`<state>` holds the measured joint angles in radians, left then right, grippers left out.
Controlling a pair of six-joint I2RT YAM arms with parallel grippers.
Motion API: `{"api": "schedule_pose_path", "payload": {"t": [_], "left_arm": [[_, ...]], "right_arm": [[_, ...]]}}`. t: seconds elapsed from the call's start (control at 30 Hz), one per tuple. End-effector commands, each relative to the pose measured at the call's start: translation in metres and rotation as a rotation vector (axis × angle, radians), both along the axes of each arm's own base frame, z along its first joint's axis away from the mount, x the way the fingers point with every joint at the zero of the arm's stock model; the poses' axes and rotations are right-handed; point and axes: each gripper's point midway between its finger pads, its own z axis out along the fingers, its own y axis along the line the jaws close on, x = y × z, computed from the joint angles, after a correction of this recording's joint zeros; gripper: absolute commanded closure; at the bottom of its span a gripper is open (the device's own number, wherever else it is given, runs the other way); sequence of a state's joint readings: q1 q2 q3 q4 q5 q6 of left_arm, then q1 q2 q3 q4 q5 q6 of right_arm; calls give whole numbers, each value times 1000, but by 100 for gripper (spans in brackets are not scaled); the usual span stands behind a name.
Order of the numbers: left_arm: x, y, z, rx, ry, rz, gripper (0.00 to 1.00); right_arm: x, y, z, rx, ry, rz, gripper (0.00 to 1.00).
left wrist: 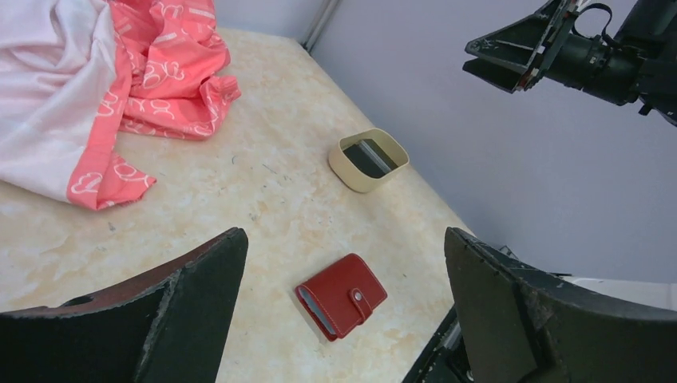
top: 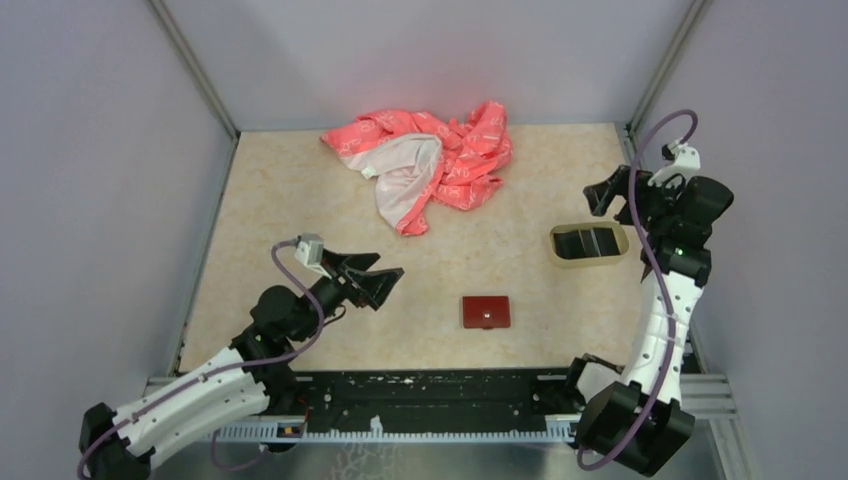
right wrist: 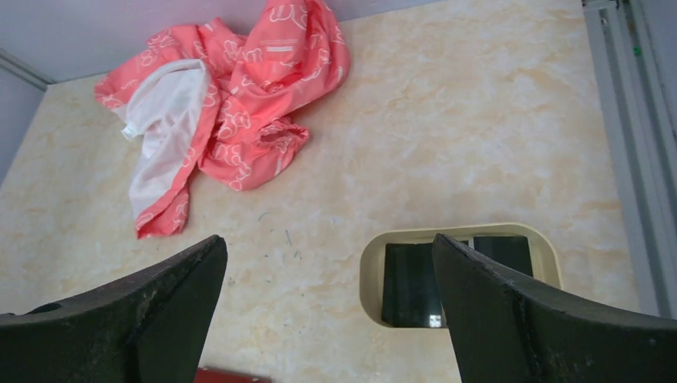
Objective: Put the credit cards into the card holder
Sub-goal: Open the card holder at the center of the board.
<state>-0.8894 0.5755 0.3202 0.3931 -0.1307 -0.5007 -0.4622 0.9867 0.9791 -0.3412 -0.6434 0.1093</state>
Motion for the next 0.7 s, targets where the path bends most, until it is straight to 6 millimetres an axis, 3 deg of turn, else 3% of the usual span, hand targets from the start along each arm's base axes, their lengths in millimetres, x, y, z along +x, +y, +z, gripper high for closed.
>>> {"api": "schedule_pose_path", "payload": {"t": [0.0,0.13,0.2,0.27,0.43,0.67], "left_arm": [[-7,-1,-32,-11,132,-26,1],[-16,-19,-57,8,222,-116,2],[-22,-33,-75,42,288,-185,4],[-26,-45,-95,90,374,-234,7],[-31,-64,-137,97,546,-285,16],[-15,-73,-179,159,686,-190,26]], "right_arm": [[-6,25,27,41,-102,116,2],[-39,83,29,21,-222,568,1],[-51,102,24,64,-242,710,2],[-54,113,10,35,-228,758,2],[-55,155,-48,-251,-132,829,1],[-70,176,-91,-346,-109,953,1]]}}
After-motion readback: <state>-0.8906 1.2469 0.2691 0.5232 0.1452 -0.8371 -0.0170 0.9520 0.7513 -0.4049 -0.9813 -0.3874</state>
